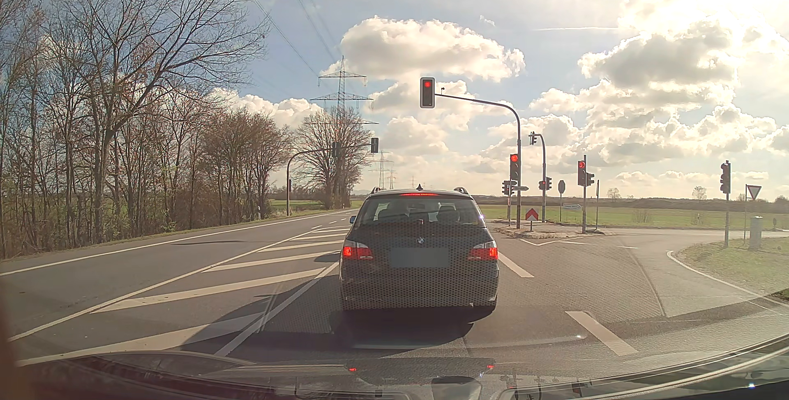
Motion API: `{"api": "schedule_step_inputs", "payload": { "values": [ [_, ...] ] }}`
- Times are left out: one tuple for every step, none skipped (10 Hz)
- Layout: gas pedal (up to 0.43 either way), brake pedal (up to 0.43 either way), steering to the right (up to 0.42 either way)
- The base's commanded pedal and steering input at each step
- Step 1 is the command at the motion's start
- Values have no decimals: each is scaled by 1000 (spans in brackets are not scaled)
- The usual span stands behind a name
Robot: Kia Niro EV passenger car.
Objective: Follow the waypoints while adhering to traffic rules and regulations
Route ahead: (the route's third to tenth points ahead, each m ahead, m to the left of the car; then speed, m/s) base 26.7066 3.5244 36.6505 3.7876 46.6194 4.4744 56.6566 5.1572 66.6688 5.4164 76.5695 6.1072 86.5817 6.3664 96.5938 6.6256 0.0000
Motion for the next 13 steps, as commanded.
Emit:
{"api": "schedule_step_inputs", "payload": {
  "values": [
    [0,256,-4],
    [0,256,-5],
    [0,262,-4],
    [0,262,-4],
    [0,262,-4],
    [0,262,-5],
    [0,262,-4],
    [0,262,-4],
    [0,262,-5],
    [0,262,-4],
    [0,262,-4],
    [0,262,-4],
    [0,262,-4]
  ]
}}
